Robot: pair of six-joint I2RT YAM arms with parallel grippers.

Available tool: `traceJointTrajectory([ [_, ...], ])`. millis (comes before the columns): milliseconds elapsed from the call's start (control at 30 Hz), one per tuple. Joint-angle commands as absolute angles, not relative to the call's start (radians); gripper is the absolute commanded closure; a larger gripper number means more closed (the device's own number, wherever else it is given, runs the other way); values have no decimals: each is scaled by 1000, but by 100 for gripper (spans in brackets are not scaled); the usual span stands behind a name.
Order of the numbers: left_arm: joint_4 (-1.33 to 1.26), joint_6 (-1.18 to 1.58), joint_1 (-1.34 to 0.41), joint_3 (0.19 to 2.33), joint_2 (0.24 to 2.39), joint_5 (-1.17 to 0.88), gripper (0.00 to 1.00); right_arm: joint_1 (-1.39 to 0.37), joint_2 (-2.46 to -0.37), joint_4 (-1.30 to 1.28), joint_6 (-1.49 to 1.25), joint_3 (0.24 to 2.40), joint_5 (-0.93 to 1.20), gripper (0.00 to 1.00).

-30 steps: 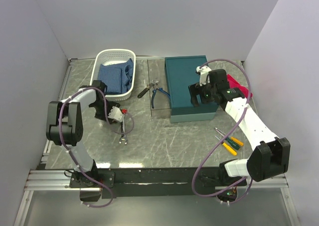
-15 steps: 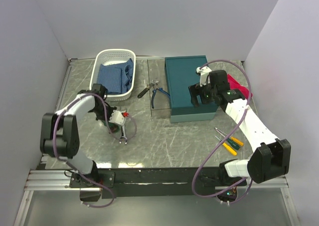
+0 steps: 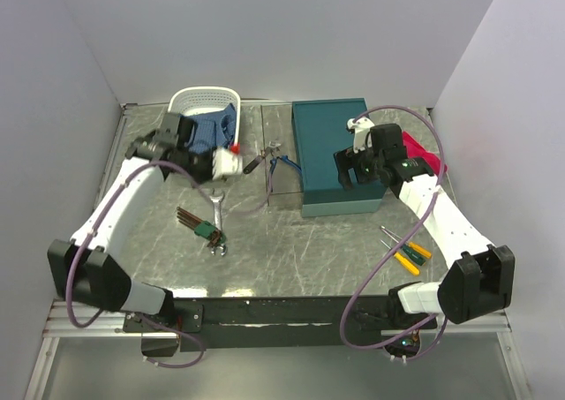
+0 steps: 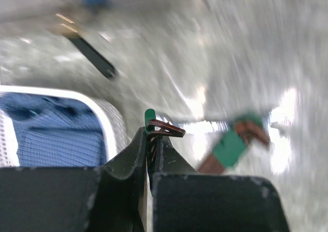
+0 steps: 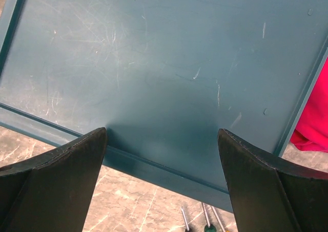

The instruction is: Sort the tools into containers

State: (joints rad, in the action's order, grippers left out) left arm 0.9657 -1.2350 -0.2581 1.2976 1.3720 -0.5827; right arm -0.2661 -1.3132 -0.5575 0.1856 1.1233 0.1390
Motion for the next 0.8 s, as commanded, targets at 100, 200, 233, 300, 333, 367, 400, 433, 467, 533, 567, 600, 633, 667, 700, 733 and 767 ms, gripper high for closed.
traceJointTrajectory([
  [100,940,-803,-270,1615,1528,-750,99,-273,-1238,-566,204,1086,123,4],
  [200,875,-683,-275,1658,1543,-762,99,-273,-1207,-565,204,1065,117,4],
  [233,836,-640,-278,1675,1554,-776,99,-273,-1204,-563,201,1060,118,4],
  [300,796,-475,-284,1733,1598,-826,99,-272,-1189,-564,198,1051,124,4],
  [333,776,-415,-293,1750,1615,-847,99,-272,-1187,-563,196,1049,126,4],
  [367,715,-346,-296,1765,1634,-870,99,-273,-1183,-564,195,1046,127,4],
  [400,669,-178,-298,1773,1666,-911,99,-273,-1183,-565,195,1048,130,4],
  [433,619,-82,-298,1767,1680,-928,99,-272,-1181,-563,193,1048,127,4],
  [467,504,-2,-298,1760,1695,-946,99,-272,-1183,-564,193,1051,127,4],
  [533,389,272,-305,1730,1733,-960,99,-273,-1181,-566,193,1052,129,4],
  [567,340,434,-308,1721,1747,-944,99,-273,-1181,-566,192,1055,129,4],
  [600,260,502,-311,1715,1781,-937,99,-273,-1181,-568,190,1055,129,4],
  [633,230,567,-316,1713,1798,-925,99,-272,-1180,-568,189,1055,132,4],
  [667,213,674,-316,1716,1816,-911,99,-273,-1177,-569,189,1054,133,4],
  [700,200,714,-321,1730,1856,-905,99,-272,-1175,-569,187,1051,135,4],
  [733,184,750,-324,1735,1876,-925,99,-272,-1167,-568,186,1049,133,4],
  [767,180,811,-325,1741,1893,-920,99,-273,-1166,-566,186,1043,135,4],
])
